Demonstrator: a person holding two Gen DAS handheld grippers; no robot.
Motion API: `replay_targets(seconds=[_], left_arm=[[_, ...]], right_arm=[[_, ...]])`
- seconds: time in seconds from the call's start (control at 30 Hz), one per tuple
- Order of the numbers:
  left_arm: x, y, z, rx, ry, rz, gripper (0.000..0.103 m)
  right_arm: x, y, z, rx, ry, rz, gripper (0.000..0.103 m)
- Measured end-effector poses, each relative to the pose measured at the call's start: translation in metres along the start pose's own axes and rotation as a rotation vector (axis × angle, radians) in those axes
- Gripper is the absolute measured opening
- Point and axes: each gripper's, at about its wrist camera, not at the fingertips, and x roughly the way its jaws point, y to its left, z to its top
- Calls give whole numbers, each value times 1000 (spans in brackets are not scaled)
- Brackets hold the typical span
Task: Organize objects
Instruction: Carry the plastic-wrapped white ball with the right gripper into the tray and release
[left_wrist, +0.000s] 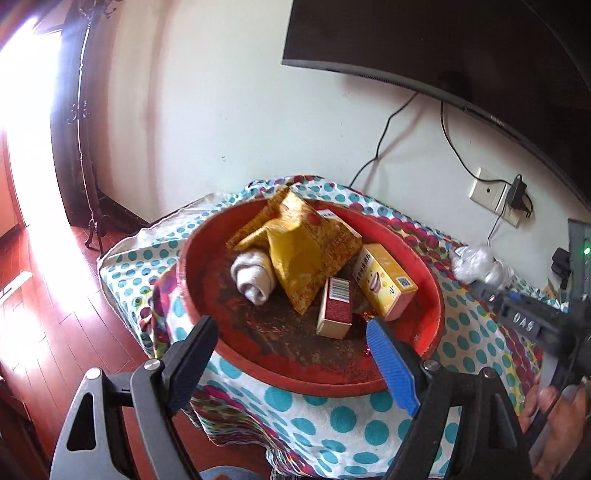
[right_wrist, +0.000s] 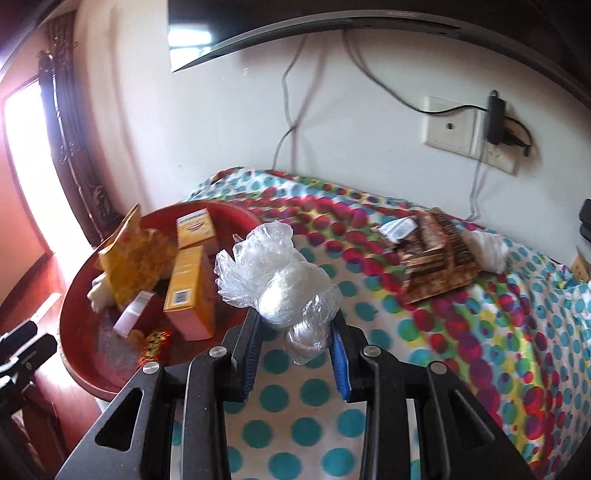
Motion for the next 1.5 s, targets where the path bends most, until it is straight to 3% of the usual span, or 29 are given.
replay_targets(seconds=[0.2,0.37,1.03,1.27,1.5], left_arm=[[-12,34,2,-30,-36,77,85],[-8,43,0,-50,-32,71,85],[-7,42,0,-32,-27,86,85],[-10,47,2,-48,-33,89,85],[-10,54,4,-75,-36,92,85]], right_arm=[[8,66,-12,-65,20,79,31],[14,90,-19,-63,40,105,31],[56,130,-9,-70,98,95,31],[69,155,4,-130,103,102,31],[96,170,23,-202,129,45,32]])
